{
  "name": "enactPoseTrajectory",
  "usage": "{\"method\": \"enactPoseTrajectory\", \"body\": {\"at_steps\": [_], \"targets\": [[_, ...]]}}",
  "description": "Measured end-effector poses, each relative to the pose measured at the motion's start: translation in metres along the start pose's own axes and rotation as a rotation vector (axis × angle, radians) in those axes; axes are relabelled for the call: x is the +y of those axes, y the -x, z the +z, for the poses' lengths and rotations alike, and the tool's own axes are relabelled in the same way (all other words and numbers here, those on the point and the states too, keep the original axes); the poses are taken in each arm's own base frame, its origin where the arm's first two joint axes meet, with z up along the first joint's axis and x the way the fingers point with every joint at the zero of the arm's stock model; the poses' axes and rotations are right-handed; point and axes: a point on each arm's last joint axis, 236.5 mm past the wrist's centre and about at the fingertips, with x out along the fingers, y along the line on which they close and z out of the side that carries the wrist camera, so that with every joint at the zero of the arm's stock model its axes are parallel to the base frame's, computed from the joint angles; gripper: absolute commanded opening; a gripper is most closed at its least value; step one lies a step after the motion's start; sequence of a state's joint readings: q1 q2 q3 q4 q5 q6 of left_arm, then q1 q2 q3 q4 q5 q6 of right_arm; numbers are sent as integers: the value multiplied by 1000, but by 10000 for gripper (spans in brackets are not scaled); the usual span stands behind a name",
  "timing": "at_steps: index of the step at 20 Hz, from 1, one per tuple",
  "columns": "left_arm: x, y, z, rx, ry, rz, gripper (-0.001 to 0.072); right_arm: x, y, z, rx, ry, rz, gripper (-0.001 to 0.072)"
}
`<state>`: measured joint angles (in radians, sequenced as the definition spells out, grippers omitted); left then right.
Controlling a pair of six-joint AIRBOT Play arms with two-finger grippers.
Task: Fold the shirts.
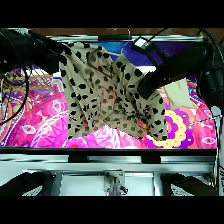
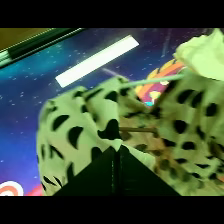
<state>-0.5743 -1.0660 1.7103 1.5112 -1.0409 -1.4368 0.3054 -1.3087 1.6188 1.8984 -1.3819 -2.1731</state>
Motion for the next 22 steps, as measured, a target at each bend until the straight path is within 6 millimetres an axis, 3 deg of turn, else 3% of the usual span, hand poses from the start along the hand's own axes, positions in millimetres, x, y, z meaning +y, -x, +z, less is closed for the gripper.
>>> {"method": "enactPoseTrajectory", "body": {"at_steps": [2,4,7,12,16,20,21,22], "targets": [[-25,-1,-13,54,-40,-62,44,1,4,18,-72,-32,0,71],[-47,-6,-40,159,-82,-119,43,0,13,35,-132,-50,-7,71],[-59,-10,-73,280,-157,-148,43,0,35,57,-208,-55,-25,70],[-56,-8,-109,420,-238,-137,43,2,68,75,-287,-72,-58,70],[-58,-3,-121,470,-312,-146,43,4,78,79,-310,-114,-61,70],[-28,2,-132,540,-365,-50,47,9,96,81,-344,-134,-70,70],[-21,2,-132,548,-368,-27,113,12,103,82,-356,-138,-73,70],[-14,1,-132,550,-371,-8,304,14,109,82,-367,-144,-75,70]]}}
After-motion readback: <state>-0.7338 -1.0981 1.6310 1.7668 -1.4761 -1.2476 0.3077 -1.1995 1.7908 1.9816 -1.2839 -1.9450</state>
